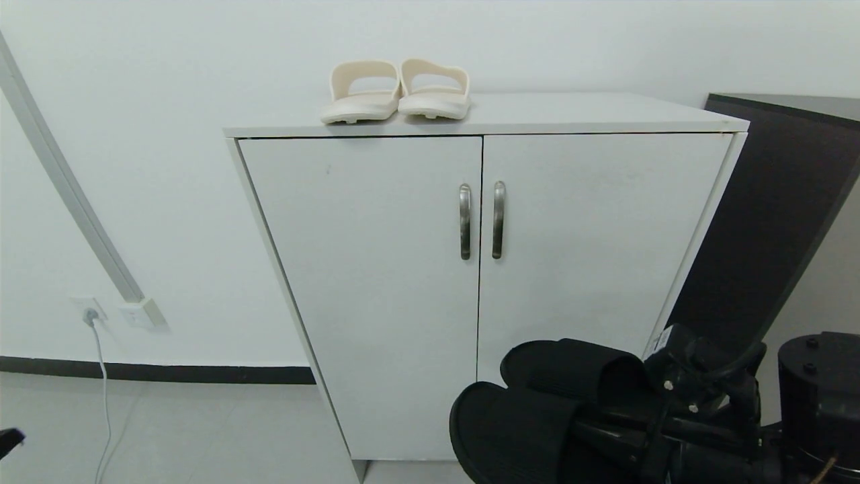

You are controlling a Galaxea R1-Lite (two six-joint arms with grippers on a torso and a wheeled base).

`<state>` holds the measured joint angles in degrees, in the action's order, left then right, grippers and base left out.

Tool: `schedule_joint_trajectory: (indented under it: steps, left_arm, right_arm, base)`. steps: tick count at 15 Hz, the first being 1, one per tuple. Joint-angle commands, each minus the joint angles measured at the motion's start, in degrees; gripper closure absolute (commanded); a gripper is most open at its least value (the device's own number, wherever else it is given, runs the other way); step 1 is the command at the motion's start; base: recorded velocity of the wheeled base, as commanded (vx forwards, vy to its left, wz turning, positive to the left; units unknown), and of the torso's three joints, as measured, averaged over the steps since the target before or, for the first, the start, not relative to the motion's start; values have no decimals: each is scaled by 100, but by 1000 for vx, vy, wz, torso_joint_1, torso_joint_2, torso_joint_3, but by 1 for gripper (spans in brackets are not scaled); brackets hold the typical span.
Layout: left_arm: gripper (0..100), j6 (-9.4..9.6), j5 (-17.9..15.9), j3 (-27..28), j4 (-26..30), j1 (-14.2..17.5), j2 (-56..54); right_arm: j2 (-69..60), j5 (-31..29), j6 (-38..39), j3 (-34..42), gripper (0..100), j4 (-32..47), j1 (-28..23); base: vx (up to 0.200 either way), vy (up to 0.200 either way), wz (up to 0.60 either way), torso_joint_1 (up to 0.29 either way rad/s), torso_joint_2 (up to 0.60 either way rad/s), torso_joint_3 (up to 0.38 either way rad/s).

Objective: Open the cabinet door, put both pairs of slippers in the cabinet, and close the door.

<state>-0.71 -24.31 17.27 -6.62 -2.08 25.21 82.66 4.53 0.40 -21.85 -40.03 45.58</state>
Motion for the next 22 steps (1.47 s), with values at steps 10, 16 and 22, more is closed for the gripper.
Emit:
schedule_joint_trajectory:
  steps: [10, 16, 22]
  left_arm:
    - [0, -167, -1269, 1032, -2186, -2042, 4115]
    - [0, -413, -1164, 1753, -3522, -2859, 5618]
    - [0, -553, -373, 2817, -3530, -3870, 6268]
  right_arm:
    - [22, 4, -5, 49, 100, -4, 21]
    - [30, 4, -5, 102, 100, -4, 21]
    - [162, 12, 30, 128, 100, -4, 30]
  base:
    - [0, 0, 0, 0, 0, 0]
    - [0, 0, 0, 0, 0, 0]
    - [0, 0, 0, 0, 0, 0]
